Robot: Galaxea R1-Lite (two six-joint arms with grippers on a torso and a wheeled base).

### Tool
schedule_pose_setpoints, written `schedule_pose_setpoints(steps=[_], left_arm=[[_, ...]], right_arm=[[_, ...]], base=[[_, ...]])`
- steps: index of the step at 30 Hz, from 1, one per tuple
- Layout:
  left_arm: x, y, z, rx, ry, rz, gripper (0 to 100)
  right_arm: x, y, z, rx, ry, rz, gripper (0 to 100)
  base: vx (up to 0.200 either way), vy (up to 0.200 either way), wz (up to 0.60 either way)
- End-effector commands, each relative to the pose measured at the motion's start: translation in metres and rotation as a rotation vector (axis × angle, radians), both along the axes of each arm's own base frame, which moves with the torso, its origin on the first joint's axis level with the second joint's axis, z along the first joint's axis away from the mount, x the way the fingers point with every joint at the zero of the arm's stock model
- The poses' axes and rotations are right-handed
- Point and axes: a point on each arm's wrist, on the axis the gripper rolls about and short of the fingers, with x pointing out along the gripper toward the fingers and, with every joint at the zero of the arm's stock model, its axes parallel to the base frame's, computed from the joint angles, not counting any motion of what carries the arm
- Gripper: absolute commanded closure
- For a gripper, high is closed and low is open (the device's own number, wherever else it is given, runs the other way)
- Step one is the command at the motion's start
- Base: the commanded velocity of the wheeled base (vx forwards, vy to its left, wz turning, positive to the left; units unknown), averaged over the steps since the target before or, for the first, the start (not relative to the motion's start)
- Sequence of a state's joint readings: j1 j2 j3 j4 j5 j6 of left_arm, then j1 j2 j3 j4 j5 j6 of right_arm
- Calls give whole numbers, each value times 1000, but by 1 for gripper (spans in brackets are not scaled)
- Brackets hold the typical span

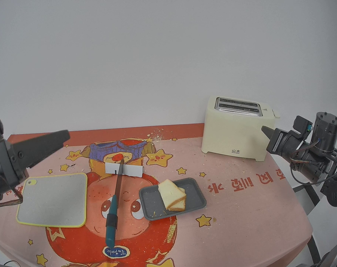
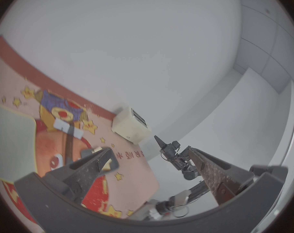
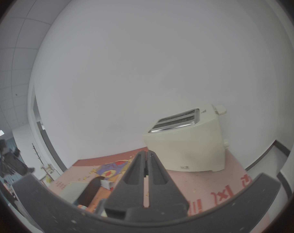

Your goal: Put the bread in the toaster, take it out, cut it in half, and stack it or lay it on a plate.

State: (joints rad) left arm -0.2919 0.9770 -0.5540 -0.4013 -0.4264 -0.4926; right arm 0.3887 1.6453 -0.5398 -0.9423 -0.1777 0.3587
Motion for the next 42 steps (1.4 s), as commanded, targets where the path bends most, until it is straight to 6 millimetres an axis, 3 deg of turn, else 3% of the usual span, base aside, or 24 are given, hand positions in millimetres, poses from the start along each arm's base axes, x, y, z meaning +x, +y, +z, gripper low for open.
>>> schedule_pose_setpoints(steps=[1,8,14,17,23,30,34,42], left_arm=[[-37,26,-12,77,-156,271,0],[-62,34,-24,198,-246,453,0],[-83,37,-53,205,-236,469,0],[-86,38,-57,206,-237,467,0],[-92,39,-62,209,-244,482,0],[-104,41,-82,241,-215,492,0],[-114,42,-82,219,-275,493,0],[-126,43,-93,236,-289,474,0]], right_arm=[[10,-15,-18,-71,11,-79,100],[1,-29,-15,-169,-19,-154,100],[-40,-44,14,-165,-109,-162,100],[-52,-47,20,-168,-109,-163,100],[-101,-64,36,-164,-117,-175,100],[-149,-77,36,-164,-108,-173,100],[-168,-82,35,-159,-115,-180,100],[-197,-92,13,-200,-78,-217,100]], base=[[0,0,0],[0,0,0],[0,0,0],[0,0,0],[0,0,0],[0,0,0],[0,0,0],[0,0,0]])
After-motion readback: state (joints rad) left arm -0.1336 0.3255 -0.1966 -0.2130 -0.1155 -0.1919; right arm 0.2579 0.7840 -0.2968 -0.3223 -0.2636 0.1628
